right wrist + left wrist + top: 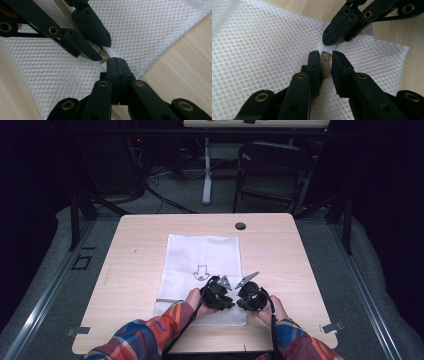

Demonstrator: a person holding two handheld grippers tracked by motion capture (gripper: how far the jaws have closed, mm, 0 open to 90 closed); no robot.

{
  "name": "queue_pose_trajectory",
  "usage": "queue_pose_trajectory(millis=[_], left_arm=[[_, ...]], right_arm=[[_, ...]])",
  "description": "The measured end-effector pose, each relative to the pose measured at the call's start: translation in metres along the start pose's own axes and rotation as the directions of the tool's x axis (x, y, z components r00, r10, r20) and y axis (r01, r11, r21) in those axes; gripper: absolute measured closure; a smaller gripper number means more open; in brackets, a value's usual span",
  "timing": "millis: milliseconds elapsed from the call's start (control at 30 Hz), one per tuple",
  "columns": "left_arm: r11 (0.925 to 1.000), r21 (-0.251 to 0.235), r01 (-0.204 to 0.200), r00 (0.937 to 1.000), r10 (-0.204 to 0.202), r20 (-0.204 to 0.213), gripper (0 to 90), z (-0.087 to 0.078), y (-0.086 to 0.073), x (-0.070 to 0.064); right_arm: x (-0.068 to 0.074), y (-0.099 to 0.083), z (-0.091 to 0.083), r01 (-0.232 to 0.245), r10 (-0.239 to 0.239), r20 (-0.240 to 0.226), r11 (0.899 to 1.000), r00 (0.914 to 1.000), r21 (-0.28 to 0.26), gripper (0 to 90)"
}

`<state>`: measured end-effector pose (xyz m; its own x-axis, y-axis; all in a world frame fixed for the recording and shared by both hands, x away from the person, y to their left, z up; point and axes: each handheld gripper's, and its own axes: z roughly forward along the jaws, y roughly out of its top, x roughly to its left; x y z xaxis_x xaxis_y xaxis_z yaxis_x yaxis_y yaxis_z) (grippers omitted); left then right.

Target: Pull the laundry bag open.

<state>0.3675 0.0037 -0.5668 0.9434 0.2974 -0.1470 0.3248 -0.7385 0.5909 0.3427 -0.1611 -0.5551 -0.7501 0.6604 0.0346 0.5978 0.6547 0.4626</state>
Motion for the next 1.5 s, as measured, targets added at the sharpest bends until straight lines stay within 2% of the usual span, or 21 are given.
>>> queue_pose_trajectory(millis=[100, 133, 267, 300, 333, 367, 433, 733, 900, 1067, 1200, 1267, 1400, 1500], left_arm=[[1.0, -0.006, 0.0, 1.0, 0.0, 0.008, 78.6, 0.0, 0.0, 0.002], [1.0, 0.007, -0.001, 1.0, 0.001, 0.009, 79.4, 0.0, -0.001, 0.002], [0.9998, -0.015, 0.013, 0.9999, -0.012, 0.007, 81.3, 0.001, -0.001, 0.0], [0.9997, -0.015, 0.018, 0.9998, -0.017, 0.006, 81.5, 0.001, -0.001, 0.0], [0.9997, -0.009, 0.023, 0.9997, -0.023, 0.008, 81.5, 0.0, -0.001, 0.0], [0.9998, -0.005, 0.019, 0.9998, -0.019, 0.012, 81.6, -0.001, -0.001, 0.001], [0.9998, -0.004, 0.022, 0.9996, -0.022, 0.016, 81.7, -0.002, -0.001, 0.002], [0.9997, -0.001, 0.023, 0.9997, -0.023, 0.01, 81.8, -0.002, -0.001, 0.001], [0.9997, 0.02, 0.018, 0.9998, -0.018, 0.0, 81.9, -0.005, -0.001, 0.003], [0.9986, 0.017, 0.05, 0.9987, -0.05, 0.005, 81.8, -0.014, -0.009, 0.009], [0.998, 0.02, 0.061, 0.9981, -0.061, 0.008, 81.5, -0.014, -0.011, 0.01], [0.9977, 0.013, 0.067, 0.9977, -0.067, 0.01, 81.3, -0.013, -0.012, 0.01], [0.9973, 0.009, 0.072, 0.9974, -0.072, 0.005, 81.2, -0.013, -0.012, 0.009], [0.9968, 0.005, 0.08, 0.9967, -0.08, 0.006, 81.0, -0.013, -0.013, 0.01]], right_arm=[[0.0, -0.001, 0.0, -0.005, 0.005, -0.004, 1.0, 1.0, -0.005, 90.0], [0.0, -0.001, 0.0, 0.001, -0.001, 0.0, 1.0, 1.0, -0.008, 90.0], [0.001, -0.001, 0.0, -0.006, 0.006, 0.001, 1.0, 1.0, -0.003, 90.0], [0.001, -0.001, 0.0, 0.001, -0.001, 0.014, 1.0, 0.9999, 0.001, 90.0], [0.001, -0.001, 0.001, 0.01, -0.01, 0.003, 1.0, 0.9999, -0.004, 90.0], [0.001, -0.001, 0.001, 0.012, -0.012, 0.013, 1.0, 0.9998, -0.004, 90.0], [0.0, -0.001, 0.001, -0.004, 0.004, 0.007, 1.0, 1.0, -0.003, 90.0], [0.001, -0.001, 0.0, -0.003, 0.003, 0.011, 1.0, 0.9999, 0.006, 90.0], [0.001, -0.001, 0.001, -0.006, 0.006, 0.013, 1.0, 0.9999, 0.005, 90.0], [0.0, -0.001, 0.001, -0.005, 0.005, 0.018, 1.0, 0.9998, 0.004, 90.0], [0.001, 0.001, 0.0, 0.002, -0.002, 0.027, 1.0, 0.9996, 0.015, 90.0], [0.001, -0.001, 0.0, 0.005, -0.006, 0.021, 1.0, 0.9998, 0.004, 90.0], [-0.003, -0.001, 0.0, -0.026, 0.026, -0.013, 0.999, 0.9996, -0.021, 90.0], [-0.001, 0.003, 0.001, -0.019, 0.018, -0.016, 0.999, 0.9997, -0.041, 90.0]])
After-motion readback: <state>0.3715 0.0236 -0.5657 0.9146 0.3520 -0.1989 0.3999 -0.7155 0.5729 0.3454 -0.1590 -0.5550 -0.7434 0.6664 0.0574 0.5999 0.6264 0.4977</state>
